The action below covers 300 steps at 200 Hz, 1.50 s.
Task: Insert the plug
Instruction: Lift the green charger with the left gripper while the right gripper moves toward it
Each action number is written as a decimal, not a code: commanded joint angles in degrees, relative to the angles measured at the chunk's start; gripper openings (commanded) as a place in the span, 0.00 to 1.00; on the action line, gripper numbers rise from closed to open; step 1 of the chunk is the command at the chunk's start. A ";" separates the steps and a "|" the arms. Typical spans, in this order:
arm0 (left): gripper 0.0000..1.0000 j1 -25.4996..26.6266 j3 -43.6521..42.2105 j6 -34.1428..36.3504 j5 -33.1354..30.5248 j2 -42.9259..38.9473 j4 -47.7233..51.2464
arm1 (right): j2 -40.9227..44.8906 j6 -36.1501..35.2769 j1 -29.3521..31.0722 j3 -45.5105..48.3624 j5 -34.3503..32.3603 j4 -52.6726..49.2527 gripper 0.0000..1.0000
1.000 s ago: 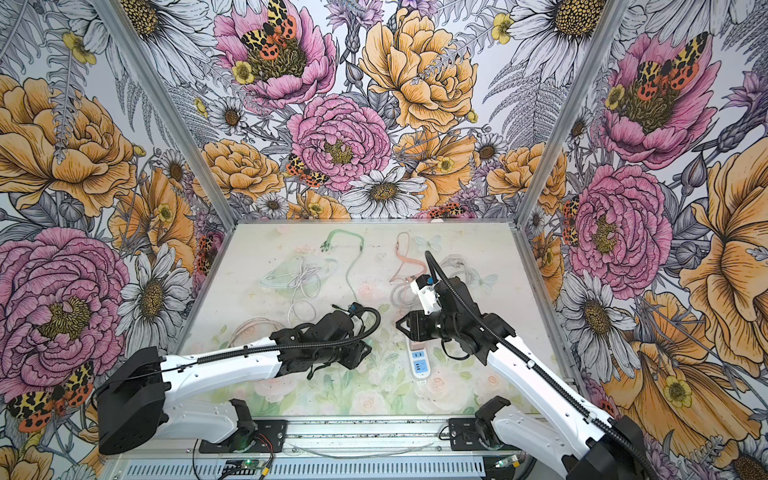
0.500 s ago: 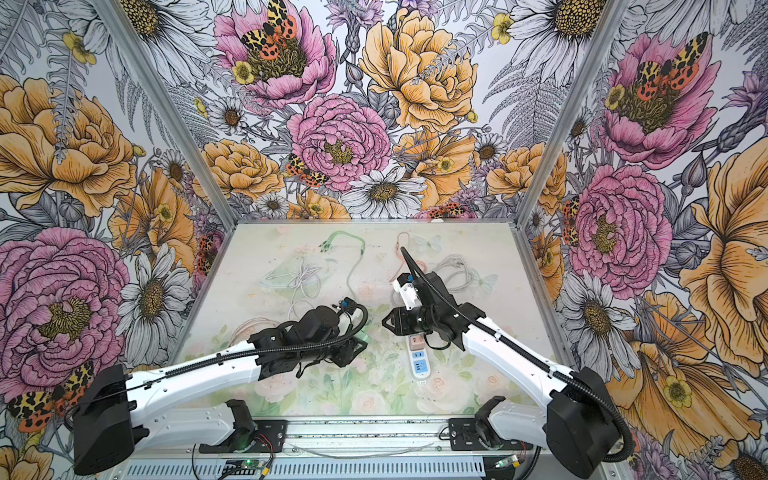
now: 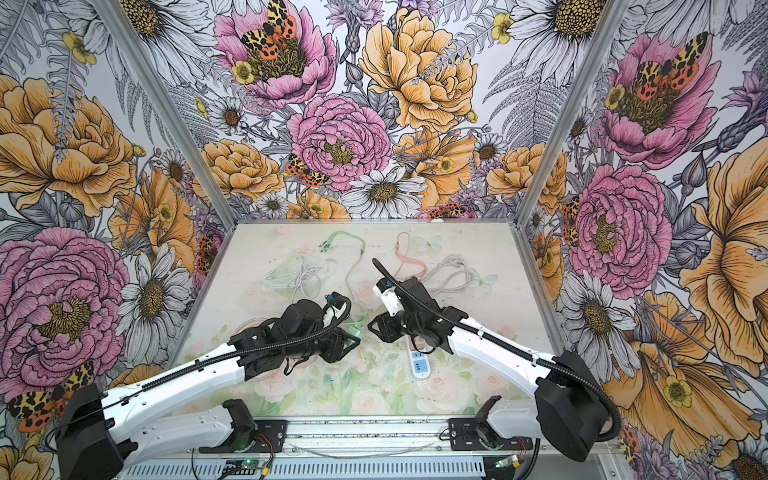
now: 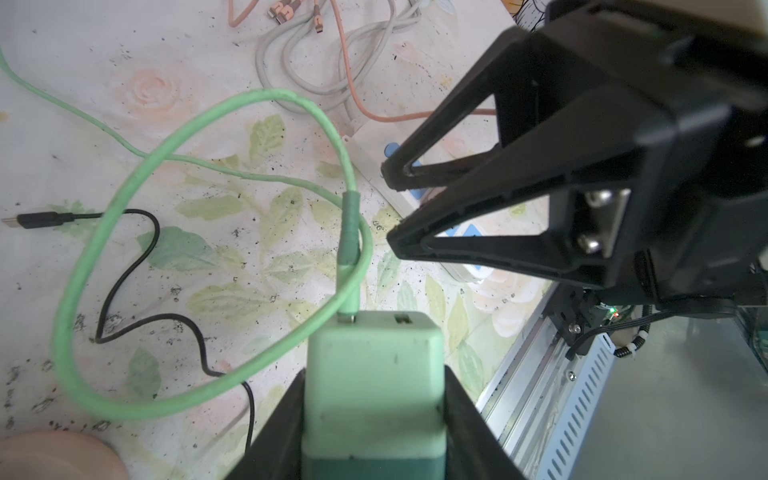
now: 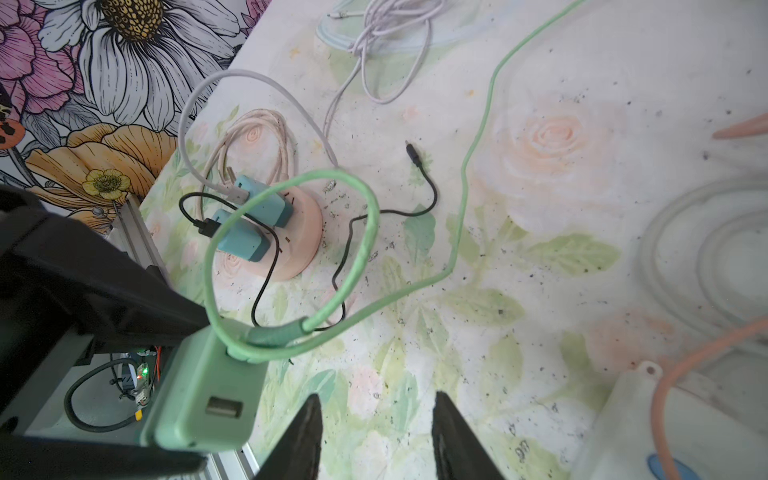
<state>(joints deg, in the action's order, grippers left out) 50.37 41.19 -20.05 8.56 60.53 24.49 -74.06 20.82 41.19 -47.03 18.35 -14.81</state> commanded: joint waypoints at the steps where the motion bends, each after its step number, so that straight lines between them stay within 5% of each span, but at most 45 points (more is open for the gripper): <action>1: 0.38 -0.57 0.97 -0.55 3.47 -2.06 -0.06 | -0.08 -3.35 0.06 1.36 -3.38 7.41 0.46; 76: 0.38 -1.65 1.61 -1.26 5.62 -3.96 -0.13 | -4.05 -6.58 0.65 5.19 0.34 18.43 0.48; 148: 0.37 -7.36 0.63 -0.87 7.33 -5.69 1.53 | -0.33 -9.97 0.65 7.13 2.04 15.72 0.49; 273: 0.37 -6.78 -2.36 -2.33 9.70 -5.78 -2.53 | -11.68 -4.65 2.05 4.49 -0.76 34.79 0.50; 300: 0.36 -6.25 -3.08 -2.36 9.27 -6.06 -2.97 | -13.10 -3.32 2.05 3.79 -2.39 37.41 0.42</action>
<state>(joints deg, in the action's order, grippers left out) 43.59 39.05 -21.67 16.60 55.59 24.40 -86.43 15.44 42.96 -41.21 18.24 16.60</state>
